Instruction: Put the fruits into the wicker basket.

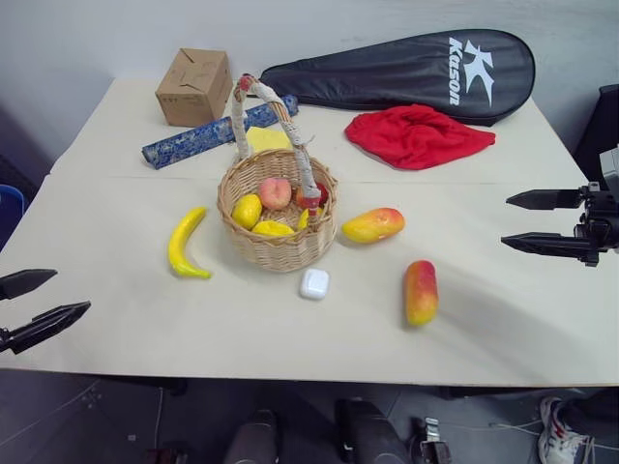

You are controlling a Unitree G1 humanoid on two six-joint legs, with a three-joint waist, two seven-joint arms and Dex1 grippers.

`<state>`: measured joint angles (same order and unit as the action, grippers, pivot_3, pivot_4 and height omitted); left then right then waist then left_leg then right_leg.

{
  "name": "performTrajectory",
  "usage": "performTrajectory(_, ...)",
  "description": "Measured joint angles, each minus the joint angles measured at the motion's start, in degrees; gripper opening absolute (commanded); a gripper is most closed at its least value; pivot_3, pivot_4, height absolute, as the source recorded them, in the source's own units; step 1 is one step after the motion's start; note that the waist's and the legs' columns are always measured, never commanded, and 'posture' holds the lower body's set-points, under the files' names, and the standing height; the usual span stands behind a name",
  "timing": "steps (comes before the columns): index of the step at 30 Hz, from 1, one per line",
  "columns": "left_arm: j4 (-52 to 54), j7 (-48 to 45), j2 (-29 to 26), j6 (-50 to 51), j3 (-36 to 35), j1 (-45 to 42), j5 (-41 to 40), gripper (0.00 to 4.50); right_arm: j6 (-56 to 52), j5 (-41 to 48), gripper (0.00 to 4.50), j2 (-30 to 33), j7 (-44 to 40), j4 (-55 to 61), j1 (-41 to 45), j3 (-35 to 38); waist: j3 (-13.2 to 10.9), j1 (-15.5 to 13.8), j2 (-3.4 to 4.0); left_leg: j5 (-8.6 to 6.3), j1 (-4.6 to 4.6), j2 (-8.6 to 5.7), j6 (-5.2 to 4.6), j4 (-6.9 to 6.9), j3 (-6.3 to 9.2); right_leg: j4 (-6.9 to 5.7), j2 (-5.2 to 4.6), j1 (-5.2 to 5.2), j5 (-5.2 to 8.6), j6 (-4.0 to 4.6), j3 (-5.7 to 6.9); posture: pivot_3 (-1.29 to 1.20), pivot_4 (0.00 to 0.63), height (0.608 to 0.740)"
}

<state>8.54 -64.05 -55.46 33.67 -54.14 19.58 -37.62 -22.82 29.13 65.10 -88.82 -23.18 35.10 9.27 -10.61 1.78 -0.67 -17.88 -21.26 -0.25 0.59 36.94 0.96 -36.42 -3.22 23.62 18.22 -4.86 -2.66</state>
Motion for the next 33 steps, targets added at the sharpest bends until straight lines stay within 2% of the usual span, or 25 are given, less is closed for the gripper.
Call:
performTrajectory(12, -0.4, 0.8, 0.6, -1.9, 1.6, -1.0, 1.7, 4.5, 2.9, -1.1, 4.5, -0.3, 0.7, 0.3, -2.2, 0.1, 0.0, 0.0, 0.0, 0.0, 0.0, -0.01, 0.0, 0.04, -0.02, -0.02, 0.0, -0.01, 0.0, -0.01, 0.0, 0.0, 0.15, 0.74)
performTrajectory(21, -2.2, 1.7, 0.3, -4.2, 6.6, -5.7, 4.0, 4.5, 4.5, -1.2, 4.5, -1.6, 2.4, 1.9, -2.7, 0.8, 0.0, 0.0, 0.02, 0.0, 0.01, -0.01, 0.0, 0.09, -0.01, -0.08, 0.01, -0.02, -0.01, -0.03, 0.0, 0.0, 0.15, 0.74)
performTrajectory(26, 7.3, 2.3, 0.3, -1.9, 13.0, -9.5, 0.9, 4.5, 0.5, 2.6, 4.5, -4.5, 4.6, 13.0, -4.4, 1.9, 0.0, -0.1, 0.01, 0.0, 0.0, 0.0, 0.01, 0.08, 0.02, -0.11, 0.02, -0.02, -0.03, -0.05, 0.01, 0.0, 0.15, 0.74)
performTrajectory(27, 11.2, 2.7, 0.2, 0.3, 15.9, -11.9, -1.5, 4.5, -1.5, 3.9, 4.5, -6.4, 6.4, 18.7, -5.5, 1.6, 0.0, -0.1, 0.01, 0.01, -0.02, 0.0, 0.02, 0.1, 0.03, -0.12, 0.03, -0.01, -0.03, -0.06, 0.02, 0.0, 0.15, 0.74)
performTrajectory(33, 18.9, 1.4, -4.3, 7.1, 22.6, -19.6, -10.8, 4.5, -5.9, 4.7, 4.5, -14.5, 14.5, 35.2, -7.5, -5.5, 0.0, 0.1, 0.01, 0.04, 0.0, 0.0, 0.08, 0.17, 0.03, -0.3, 0.12, 0.02, -0.04, -0.08, -0.02, 0.0, 0.15, 0.74)
